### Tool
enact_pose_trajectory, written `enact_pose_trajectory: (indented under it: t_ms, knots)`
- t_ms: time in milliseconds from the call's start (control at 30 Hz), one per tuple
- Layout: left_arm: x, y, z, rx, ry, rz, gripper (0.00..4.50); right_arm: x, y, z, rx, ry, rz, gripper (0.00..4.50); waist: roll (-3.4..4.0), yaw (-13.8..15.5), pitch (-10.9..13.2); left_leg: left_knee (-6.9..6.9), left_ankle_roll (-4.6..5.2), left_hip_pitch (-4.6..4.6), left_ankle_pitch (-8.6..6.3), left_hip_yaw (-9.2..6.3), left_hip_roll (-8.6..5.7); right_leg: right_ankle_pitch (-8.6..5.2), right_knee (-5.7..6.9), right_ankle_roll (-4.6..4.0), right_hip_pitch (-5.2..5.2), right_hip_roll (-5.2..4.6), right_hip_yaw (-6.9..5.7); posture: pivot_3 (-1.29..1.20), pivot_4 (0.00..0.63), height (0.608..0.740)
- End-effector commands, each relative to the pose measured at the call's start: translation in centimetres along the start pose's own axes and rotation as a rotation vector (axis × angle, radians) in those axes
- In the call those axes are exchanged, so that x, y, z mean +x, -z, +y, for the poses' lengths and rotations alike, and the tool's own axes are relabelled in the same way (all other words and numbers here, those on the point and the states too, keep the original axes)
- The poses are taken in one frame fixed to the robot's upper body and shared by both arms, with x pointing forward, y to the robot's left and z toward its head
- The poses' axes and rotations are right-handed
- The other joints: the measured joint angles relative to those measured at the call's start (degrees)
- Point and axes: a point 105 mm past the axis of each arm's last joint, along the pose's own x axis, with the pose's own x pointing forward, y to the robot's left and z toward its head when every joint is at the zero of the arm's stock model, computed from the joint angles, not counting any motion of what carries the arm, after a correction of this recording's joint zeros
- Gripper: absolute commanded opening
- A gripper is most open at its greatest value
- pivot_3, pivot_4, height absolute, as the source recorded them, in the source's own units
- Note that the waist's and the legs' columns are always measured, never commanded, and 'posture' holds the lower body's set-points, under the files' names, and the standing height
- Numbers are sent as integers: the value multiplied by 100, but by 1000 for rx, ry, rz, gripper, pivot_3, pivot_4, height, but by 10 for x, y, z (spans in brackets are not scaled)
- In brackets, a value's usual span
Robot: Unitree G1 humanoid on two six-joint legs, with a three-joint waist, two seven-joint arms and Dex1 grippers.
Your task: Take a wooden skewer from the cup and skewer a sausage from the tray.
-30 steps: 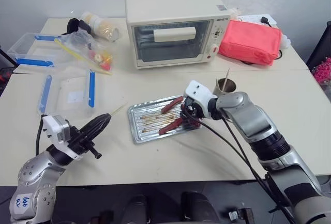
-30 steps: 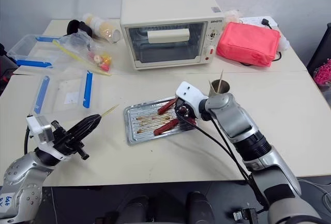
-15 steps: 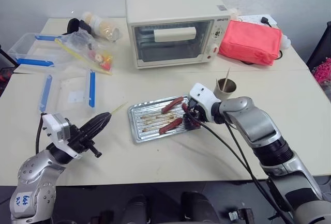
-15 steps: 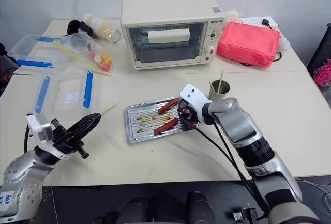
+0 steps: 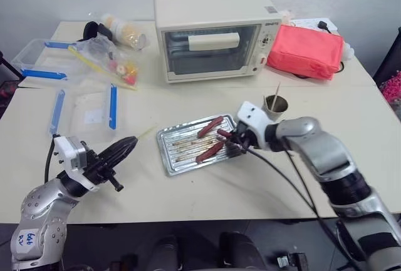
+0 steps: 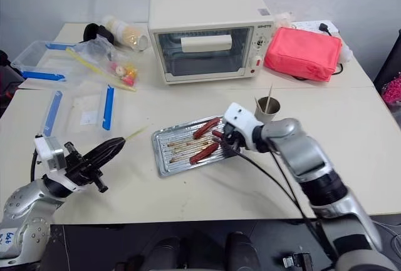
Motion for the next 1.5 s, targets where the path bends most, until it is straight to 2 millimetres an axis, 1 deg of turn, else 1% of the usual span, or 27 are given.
enact_pose_trajectory:
  t_ms: [33,67,133,200,333,467,567,700,1000,1267,1500]
  knots:
    - [4,3,-22,33,201,82,0,-26,-34,32,-282,-276,-228,386,0,-6,0,-3,0,2,0,0,1,0,-3,0,1,8,-2,0,150,740]
    - [5,5,-26,32,238,99,0,-29,-34,35,-315,-314,-241,386,0,-16,0,-6,0,6,0,1,3,0,-4,0,3,11,-3,0,150,740]
    - [9,7,-36,24,325,121,0,-30,-26,39,-356,-385,-196,386,0,-26,0,-8,0,12,0,8,5,0,-3,0,6,12,0,0,150,740]
    - [18,3,-42,19,379,108,0,-28,-28,43,-354,-446,-193,386,0,-15,0,-2,0,13,0,8,5,0,2,0,5,6,0,0,150,740]
    - [29,-3,-45,25,416,82,0,-23,-32,47,-350,-485,-185,386,0,-6,0,11,1,11,2,1,5,0,6,-1,4,-3,2,0,150,740]
    - [36,-6,-50,11,443,58,0,-18,-33,51,-354,-498,-175,386,0,-4,0,9,0,9,2,-1,5,0,9,-1,6,-3,1,0,150,740]
    - [38,-4,-52,9,453,62,0,-16,-37,54,-354,-497,-187,386,0,-6,0,10,0,8,2,0,5,0,8,-1,6,-2,0,0,150,740]
    - [43,-7,-49,3,441,35,0,-12,-39,55,-346,-483,-189,386,0,-1,0,20,0,8,2,-1,5,0,17,-1,6,-3,0,0,150,740]
    - [45,-4,-53,-5,469,42,0,-11,-38,55,-332,-466,-183,386,0,0,0,35,0,5,2,-4,4,0,29,-1,6,-3,1,0,150,740]
    - [44,-3,-51,-5,460,44,0,-17,-29,45,-318,-444,-160,386,0,3,0,38,0,5,2,-4,4,0,31,-1,6,-4,2,0,150,740]
    - [45,-3,-51,-4,457,36,0,-17,-21,41,-312,-439,-144,386,0,0,0,40,1,4,2,-5,4,0,34,-1,6,-4,2,0,150,740]
